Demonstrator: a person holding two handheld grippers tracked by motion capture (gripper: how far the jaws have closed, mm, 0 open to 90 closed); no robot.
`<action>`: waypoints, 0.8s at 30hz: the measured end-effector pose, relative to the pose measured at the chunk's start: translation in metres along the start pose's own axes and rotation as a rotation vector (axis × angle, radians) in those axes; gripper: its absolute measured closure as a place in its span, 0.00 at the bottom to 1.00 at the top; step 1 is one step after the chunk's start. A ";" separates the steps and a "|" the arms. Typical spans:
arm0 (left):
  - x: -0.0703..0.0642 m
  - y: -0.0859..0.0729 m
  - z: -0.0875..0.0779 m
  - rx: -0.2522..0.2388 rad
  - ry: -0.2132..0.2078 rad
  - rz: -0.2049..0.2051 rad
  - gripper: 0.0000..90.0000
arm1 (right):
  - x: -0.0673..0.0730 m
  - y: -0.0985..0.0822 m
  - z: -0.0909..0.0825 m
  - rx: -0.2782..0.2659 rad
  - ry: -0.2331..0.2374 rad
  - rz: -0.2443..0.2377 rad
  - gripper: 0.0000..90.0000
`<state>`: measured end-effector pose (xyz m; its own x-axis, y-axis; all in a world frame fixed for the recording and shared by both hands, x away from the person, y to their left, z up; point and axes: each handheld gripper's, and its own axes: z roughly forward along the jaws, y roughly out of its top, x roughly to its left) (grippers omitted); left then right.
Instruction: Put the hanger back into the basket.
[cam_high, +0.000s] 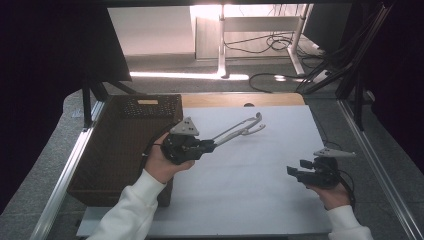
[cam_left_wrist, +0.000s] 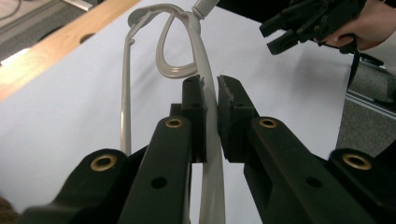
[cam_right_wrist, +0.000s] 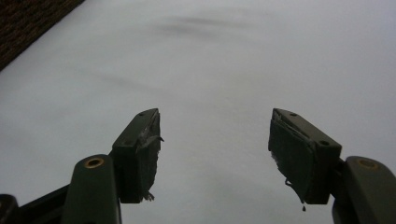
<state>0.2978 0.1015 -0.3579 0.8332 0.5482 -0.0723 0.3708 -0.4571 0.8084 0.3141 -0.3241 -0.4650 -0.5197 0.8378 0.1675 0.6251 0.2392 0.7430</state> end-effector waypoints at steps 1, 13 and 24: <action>0.001 0.000 -0.004 -0.008 0.003 -0.002 0.92 | 0.000 0.000 0.000 0.001 0.000 0.001 0.38; 0.014 -0.004 -0.042 -0.057 0.039 -0.020 0.92 | 0.001 0.000 0.002 0.002 -0.002 -0.005 0.38; 0.031 -0.017 -0.077 -0.116 0.080 -0.069 0.92 | 0.001 -0.001 0.003 0.012 -0.006 -0.011 0.38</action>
<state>0.2855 0.1806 -0.3289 0.7705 0.6315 -0.0867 0.3719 -0.3349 0.8658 0.3150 -0.3218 -0.4676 -0.5231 0.8379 0.1559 0.6262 0.2537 0.7372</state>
